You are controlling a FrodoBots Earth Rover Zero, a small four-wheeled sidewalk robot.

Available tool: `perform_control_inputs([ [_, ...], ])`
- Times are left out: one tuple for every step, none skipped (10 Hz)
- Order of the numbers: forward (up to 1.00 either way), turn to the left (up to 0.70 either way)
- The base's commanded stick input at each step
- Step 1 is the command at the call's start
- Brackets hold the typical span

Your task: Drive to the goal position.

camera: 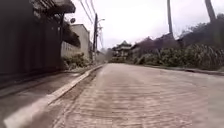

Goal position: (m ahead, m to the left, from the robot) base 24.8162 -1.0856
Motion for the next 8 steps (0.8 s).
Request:
perform_control_inputs([
  [1.00,0.00],
  [1.00,0.00],
  [1.00,0.00],
  [1.00,-0.01],
  [1.00,-0.03],
  [1.00,-0.20],
  [1.00,-0.32],
  [1.00,-0.35],
])
